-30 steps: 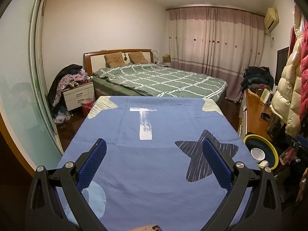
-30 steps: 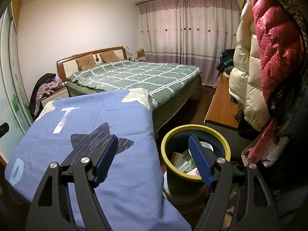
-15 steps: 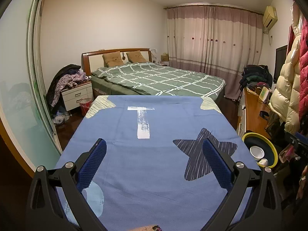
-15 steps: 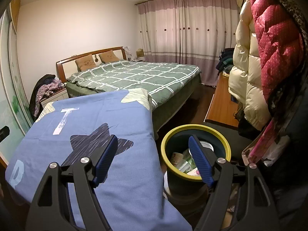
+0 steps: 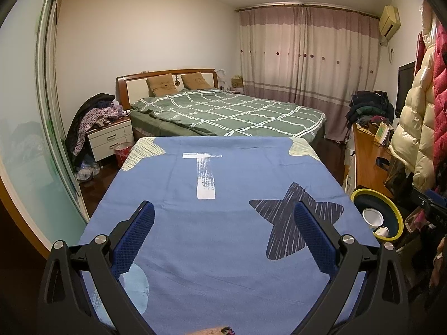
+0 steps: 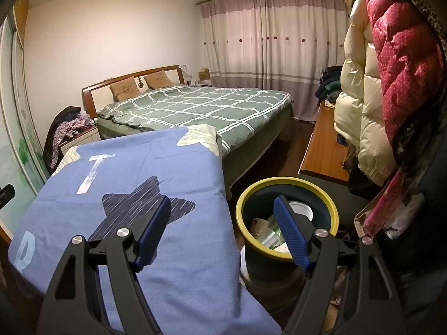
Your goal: Collect trash
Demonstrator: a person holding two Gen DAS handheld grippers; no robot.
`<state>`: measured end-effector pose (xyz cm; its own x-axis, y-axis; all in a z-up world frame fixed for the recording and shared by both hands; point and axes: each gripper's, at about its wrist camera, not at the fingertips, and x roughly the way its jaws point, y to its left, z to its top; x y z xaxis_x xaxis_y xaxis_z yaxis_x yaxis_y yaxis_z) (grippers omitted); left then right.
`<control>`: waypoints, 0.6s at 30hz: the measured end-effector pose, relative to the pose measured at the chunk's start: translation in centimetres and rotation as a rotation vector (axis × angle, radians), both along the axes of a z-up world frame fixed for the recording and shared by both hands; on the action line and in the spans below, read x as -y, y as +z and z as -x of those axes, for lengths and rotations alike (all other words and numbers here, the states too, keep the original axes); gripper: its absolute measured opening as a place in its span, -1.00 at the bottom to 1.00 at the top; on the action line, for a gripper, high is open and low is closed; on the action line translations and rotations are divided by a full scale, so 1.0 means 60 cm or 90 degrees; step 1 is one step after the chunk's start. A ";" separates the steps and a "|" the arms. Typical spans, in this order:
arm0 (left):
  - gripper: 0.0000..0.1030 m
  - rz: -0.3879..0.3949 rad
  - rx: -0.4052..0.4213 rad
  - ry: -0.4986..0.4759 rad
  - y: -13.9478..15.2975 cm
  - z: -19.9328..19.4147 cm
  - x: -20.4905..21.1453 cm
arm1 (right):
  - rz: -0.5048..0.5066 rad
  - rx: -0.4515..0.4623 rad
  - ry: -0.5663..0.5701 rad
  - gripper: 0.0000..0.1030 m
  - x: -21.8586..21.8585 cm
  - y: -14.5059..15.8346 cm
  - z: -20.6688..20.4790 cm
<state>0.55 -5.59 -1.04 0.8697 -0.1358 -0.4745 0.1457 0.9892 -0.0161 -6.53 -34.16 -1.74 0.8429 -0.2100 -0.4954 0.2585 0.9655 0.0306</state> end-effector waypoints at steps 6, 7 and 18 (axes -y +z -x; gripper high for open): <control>0.91 -0.001 -0.007 -0.006 -0.007 -0.003 0.004 | -0.001 -0.001 0.003 0.40 -0.003 -0.003 -0.003; 0.91 -0.001 -0.008 -0.007 -0.007 -0.004 0.003 | -0.002 -0.002 0.003 0.40 -0.003 -0.003 -0.003; 0.91 -0.002 -0.012 -0.011 -0.011 -0.006 0.006 | -0.004 -0.004 0.007 0.40 -0.008 -0.005 -0.007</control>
<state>0.89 -5.93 -1.69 0.8582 -0.1487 -0.4914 0.1621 0.9867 -0.0155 -6.12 -33.68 -2.01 0.8420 -0.1979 -0.5019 0.2484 0.9680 0.0350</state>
